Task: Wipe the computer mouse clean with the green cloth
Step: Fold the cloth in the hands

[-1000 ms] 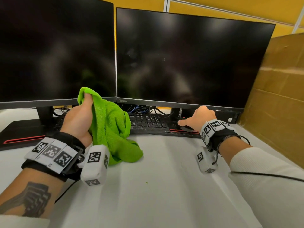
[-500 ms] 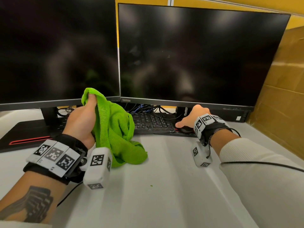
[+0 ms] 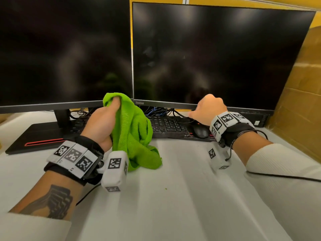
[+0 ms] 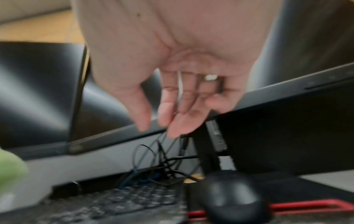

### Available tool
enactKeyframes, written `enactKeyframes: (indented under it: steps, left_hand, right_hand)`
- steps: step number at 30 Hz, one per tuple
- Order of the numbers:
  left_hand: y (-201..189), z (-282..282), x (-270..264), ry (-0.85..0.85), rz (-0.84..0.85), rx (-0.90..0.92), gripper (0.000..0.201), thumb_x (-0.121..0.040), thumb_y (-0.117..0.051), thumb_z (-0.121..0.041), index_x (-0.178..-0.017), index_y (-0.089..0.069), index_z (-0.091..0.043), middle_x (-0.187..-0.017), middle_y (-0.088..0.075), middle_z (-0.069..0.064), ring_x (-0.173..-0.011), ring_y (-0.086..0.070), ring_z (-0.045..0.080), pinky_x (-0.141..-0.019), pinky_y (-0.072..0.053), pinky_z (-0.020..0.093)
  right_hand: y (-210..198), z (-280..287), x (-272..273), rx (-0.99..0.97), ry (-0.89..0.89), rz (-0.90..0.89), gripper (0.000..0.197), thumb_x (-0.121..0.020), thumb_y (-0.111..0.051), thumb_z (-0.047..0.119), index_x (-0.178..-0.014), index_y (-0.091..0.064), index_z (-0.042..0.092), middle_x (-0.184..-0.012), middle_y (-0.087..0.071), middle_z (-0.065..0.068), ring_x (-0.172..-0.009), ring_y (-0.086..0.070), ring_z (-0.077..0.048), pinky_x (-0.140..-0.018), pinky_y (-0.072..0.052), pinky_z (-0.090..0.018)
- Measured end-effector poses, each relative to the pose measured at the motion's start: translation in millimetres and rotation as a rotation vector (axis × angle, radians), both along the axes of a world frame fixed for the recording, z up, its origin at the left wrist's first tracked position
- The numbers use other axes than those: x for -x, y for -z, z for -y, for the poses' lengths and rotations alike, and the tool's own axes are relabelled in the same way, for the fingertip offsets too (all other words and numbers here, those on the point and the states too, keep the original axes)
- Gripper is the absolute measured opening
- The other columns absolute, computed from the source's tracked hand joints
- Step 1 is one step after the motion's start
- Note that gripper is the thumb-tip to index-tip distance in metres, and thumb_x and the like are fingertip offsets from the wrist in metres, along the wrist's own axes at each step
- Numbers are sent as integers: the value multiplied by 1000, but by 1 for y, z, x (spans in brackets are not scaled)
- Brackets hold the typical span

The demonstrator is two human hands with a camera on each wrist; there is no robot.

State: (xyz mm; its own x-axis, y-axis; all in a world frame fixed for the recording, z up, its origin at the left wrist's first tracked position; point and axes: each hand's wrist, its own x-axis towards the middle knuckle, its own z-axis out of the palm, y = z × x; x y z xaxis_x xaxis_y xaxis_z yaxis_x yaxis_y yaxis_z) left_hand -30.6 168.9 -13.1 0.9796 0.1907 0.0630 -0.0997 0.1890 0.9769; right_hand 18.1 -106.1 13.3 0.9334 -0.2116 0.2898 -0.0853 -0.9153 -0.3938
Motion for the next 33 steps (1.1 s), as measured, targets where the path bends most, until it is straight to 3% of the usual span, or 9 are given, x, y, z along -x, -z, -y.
enactKeyframes:
  steps: [3,6,9,15,20,24,27,30,33]
  left_hand:
    - [0,5,4,53,51,31,39,-105,-52,-45,-102,-73,-12,-101,-81,12,-97,-77,29,-82,-62,42]
    - [3,5,4,126,68,141,37,-109,-47,-34,-113,-72,-6,-111,-77,20,-107,-74,36,-90,-61,51]
    - [5,6,3,236,70,290,38,-109,-45,-23,-134,-63,0,-129,-70,25,-117,-70,39,-85,-63,49]
    - [8,-7,-2,244,175,248,30,-102,-48,-1,-128,-63,-4,-128,-70,24,-122,-66,40,-92,-61,49]
    - [7,-11,5,63,-77,60,18,-95,-68,-14,-112,-73,-11,-115,-77,13,-119,-68,30,-93,-57,41]
    - [-2,-11,20,-68,30,-69,60,-84,-81,-7,-133,-47,-18,-140,-56,6,-115,-63,27,-95,-58,52]
    - [-14,-24,40,170,234,-144,74,-87,-59,17,-144,-48,-30,-149,-55,-1,-124,-63,36,-104,-53,58]
    - [-26,-41,63,374,135,50,49,-100,-56,-9,-142,-58,-34,-142,-65,-4,-131,-60,32,-111,-47,54]
    - [-27,-60,77,293,138,53,43,-102,-62,-28,-145,-55,-31,-140,-65,7,-126,-65,35,-106,-51,56]
  right_hand:
    - [-3,-31,22,-302,-428,-195,26,-82,-84,39,-98,-77,19,-96,-78,-5,-93,-76,-26,-74,-58,-36]
    - [1,-64,39,-483,-623,-486,63,-74,-90,43,-128,-58,37,-128,-70,-1,-108,-73,-32,-85,-62,-45]
    - [9,-94,47,-486,-754,-442,51,-78,-90,31,-113,-56,46,-110,-75,9,-89,-78,-12,-69,-64,-34]
    - [2,-98,32,-565,-500,-38,25,-65,-82,11,-87,-73,21,-92,-78,-13,-85,-77,-32,-72,-65,-55]
    - [-12,-89,42,-1108,-551,-42,33,-84,-66,-16,-104,-68,10,-94,-70,-18,-86,-71,-33,-73,-64,-41]
    - [-18,-102,53,-1481,-557,-85,32,-87,-64,-7,-118,-68,-4,-112,-72,-20,-101,-73,-33,-71,-64,-36]
    - [-28,-121,68,-1649,-540,-25,25,-86,-62,-4,-110,-68,-5,-110,-69,-23,-106,-71,-37,-89,-62,-46]
    - [-35,-144,84,-1636,-551,12,8,-91,-63,3,-94,-68,-3,-96,-69,-21,-92,-69,-33,-96,-58,-50]
    - [-32,-170,97,-1433,-708,-263,49,-99,-59,39,-110,-76,-6,-118,-75,-23,-115,-69,-32,-106,-53,-45]
